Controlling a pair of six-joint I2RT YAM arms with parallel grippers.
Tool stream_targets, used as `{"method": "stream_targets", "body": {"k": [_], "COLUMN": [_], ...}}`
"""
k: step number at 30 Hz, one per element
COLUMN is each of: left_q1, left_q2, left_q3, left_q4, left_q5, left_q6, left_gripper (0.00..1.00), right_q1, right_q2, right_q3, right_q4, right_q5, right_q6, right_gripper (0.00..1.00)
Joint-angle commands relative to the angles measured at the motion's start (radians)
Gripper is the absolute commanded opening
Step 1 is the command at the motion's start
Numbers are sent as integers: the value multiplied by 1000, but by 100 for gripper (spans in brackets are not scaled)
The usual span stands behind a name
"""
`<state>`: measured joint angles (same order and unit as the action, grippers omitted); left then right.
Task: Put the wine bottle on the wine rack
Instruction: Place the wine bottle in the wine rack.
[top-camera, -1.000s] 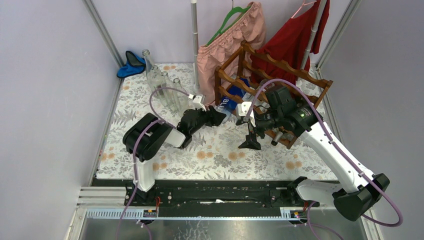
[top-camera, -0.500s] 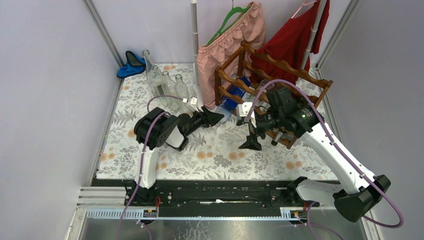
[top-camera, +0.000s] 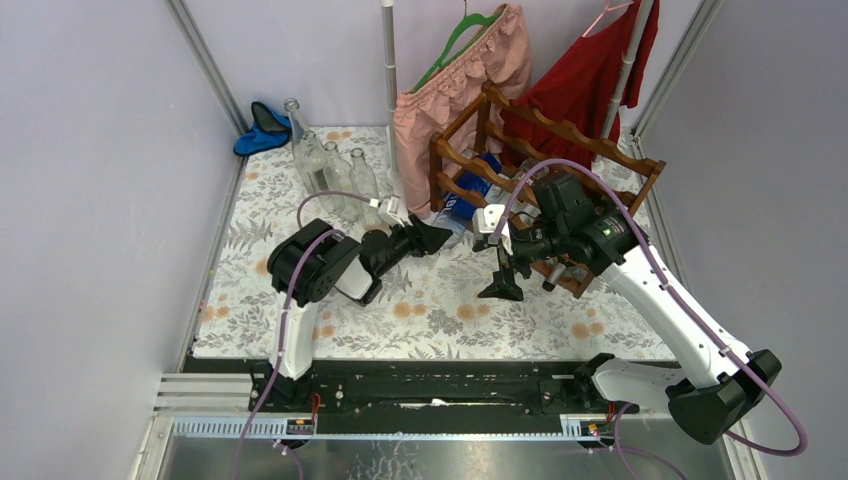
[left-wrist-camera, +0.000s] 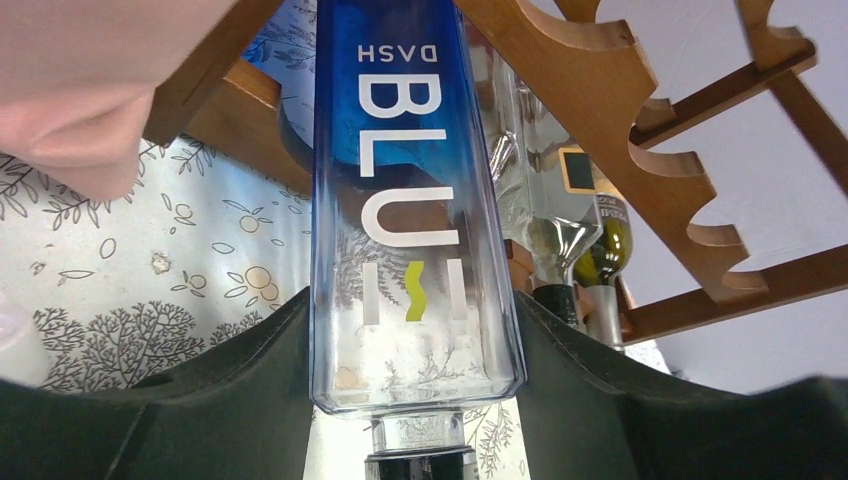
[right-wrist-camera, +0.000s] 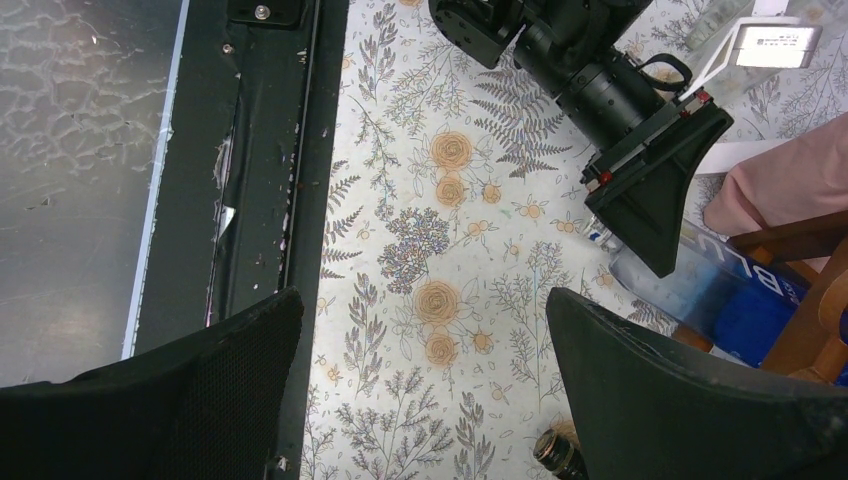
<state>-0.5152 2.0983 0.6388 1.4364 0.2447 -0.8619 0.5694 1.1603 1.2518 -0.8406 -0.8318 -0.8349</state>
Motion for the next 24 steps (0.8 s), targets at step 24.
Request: {"method": "stream_targets", "body": {"k": [24], "left_q1": [-134], "left_q2": [-119], "left_q3": [94], "left_q4": [-344], "left_q5": [-276], "left_q6": [578], "left_gripper": [0], "right_q1": [-4], "right_q2": [-19], "right_q3": [29], "right_q4": [-7], "right_q5": [-29], "right_q6": [-26], "right_gripper": [100]}}
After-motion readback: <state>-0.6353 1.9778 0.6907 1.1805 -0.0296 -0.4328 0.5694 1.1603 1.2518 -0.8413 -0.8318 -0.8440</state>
